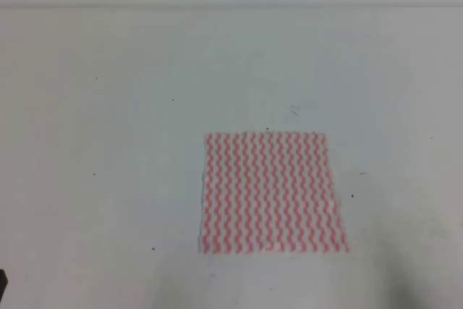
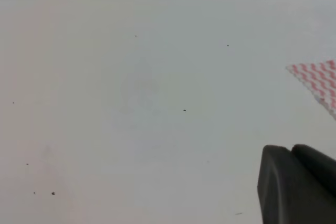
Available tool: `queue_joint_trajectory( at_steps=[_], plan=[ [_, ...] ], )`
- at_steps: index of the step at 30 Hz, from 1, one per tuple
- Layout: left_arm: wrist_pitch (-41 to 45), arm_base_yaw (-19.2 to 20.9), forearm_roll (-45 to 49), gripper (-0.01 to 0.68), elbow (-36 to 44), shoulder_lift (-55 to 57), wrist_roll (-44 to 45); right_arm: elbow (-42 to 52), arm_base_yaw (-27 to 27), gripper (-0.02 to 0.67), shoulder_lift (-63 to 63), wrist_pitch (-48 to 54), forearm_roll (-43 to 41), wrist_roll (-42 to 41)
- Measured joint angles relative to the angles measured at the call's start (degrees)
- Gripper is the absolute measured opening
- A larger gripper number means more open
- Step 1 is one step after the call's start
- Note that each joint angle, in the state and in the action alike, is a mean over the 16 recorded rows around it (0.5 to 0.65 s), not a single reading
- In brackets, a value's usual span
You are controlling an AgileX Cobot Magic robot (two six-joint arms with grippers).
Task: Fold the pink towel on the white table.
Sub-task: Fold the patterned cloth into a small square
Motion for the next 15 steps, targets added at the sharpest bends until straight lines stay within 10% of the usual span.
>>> queue_joint_trajectory(
  at_steps=[15],
  plan=[
    [-0.3,0.0,0.0,-0.005,0.3,-0.3,0.0,0.7,0.0,-0.021,-0.4,-0.4,0.0,0.0]
  ],
)
